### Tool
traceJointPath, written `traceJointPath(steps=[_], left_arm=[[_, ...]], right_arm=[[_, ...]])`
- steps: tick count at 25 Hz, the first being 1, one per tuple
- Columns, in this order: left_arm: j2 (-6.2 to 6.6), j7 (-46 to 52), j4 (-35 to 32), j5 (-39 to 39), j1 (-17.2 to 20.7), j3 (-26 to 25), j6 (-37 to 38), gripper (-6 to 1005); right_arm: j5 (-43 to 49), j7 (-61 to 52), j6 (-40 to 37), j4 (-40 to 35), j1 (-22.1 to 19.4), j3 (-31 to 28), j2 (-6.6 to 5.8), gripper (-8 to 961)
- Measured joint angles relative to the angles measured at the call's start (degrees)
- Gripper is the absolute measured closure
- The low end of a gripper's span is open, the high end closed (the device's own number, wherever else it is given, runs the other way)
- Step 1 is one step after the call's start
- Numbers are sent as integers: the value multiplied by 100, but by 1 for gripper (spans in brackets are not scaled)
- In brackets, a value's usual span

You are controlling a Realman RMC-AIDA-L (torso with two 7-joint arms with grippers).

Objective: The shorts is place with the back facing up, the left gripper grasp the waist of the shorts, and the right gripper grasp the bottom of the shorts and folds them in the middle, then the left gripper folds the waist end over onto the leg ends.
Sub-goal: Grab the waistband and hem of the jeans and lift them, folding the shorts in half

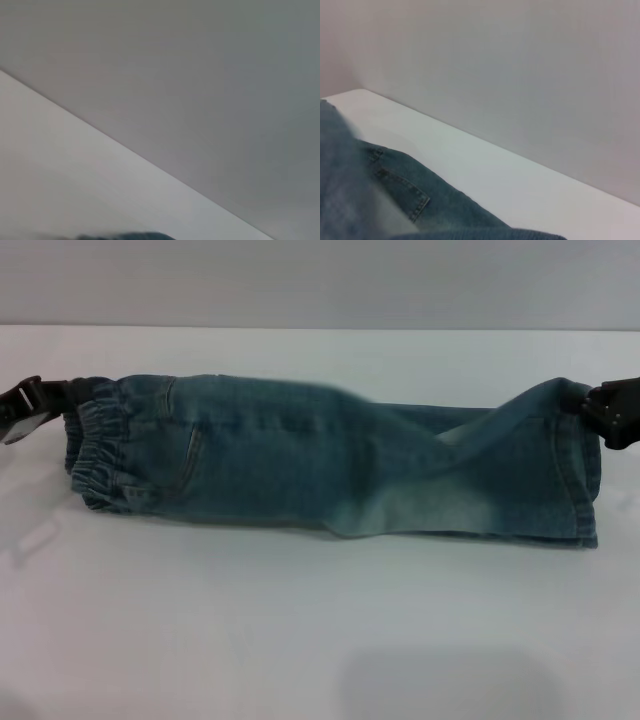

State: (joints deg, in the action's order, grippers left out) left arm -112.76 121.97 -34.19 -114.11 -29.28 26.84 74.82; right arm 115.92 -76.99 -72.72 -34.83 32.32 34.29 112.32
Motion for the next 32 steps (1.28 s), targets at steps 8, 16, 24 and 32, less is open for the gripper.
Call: traceJointPath(steps=[8, 16, 24, 32], left_arm=[[-6, -6, 0, 3, -60, 7, -478, 940], [-64, -152, 1, -30, -184, 29, -727, 940], [-108, -317, 54, -49, -205, 90, -847, 939], [-144, -534, 160, -35, -223, 151, -867, 939]], right_arm=[[17, 0, 426, 209, 38, 74, -3, 954], [26, 13, 1018, 462, 221, 85, 145, 955], [59, 43, 1462, 473, 302, 227, 314, 954], [65, 129, 1761, 486, 323, 317, 422, 946]])
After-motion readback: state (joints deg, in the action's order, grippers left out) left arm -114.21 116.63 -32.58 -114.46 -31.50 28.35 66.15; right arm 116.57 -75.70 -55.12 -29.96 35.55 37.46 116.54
